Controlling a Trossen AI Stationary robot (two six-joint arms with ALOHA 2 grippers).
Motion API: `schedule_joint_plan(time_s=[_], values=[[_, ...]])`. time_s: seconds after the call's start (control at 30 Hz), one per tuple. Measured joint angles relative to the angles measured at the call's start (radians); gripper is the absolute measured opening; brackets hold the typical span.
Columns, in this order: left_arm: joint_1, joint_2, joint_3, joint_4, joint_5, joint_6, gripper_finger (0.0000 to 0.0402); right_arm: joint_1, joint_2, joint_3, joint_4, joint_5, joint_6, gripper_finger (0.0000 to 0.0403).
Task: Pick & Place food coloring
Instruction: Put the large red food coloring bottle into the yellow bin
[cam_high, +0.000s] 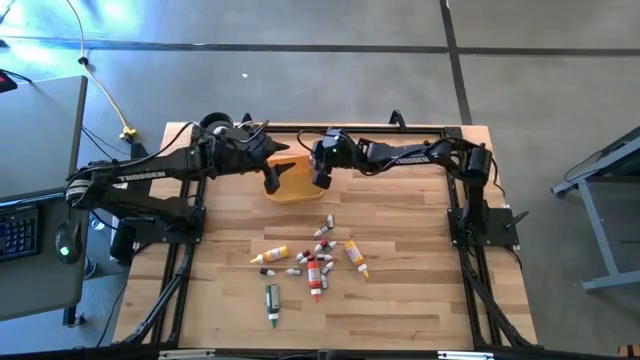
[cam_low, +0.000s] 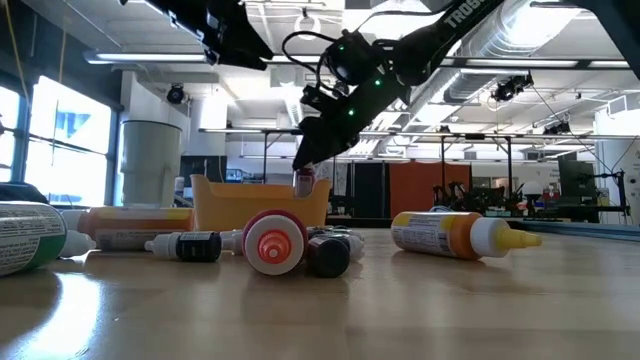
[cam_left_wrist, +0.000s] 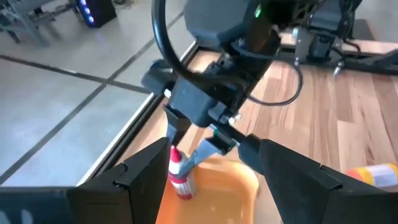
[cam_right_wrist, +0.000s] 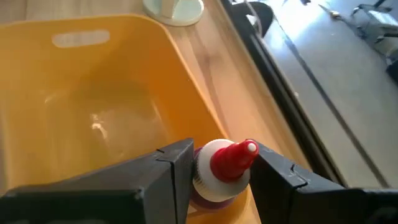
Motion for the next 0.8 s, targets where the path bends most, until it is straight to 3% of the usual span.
schedule_joint_plan(time_s=[0.6,0.8], values=[[0.0,-0.009,0.0,-0.007,0.004,-0.003,0.0246,-0.009,0.044,-0.019,0.036,-0.002,-0.039,0.0126],[0.0,-0.009,0.0,-0.007,0.003,-0.016,0.0246,-0.009,0.056,-0.018,0.042,0.025,-0.062,0.0165]])
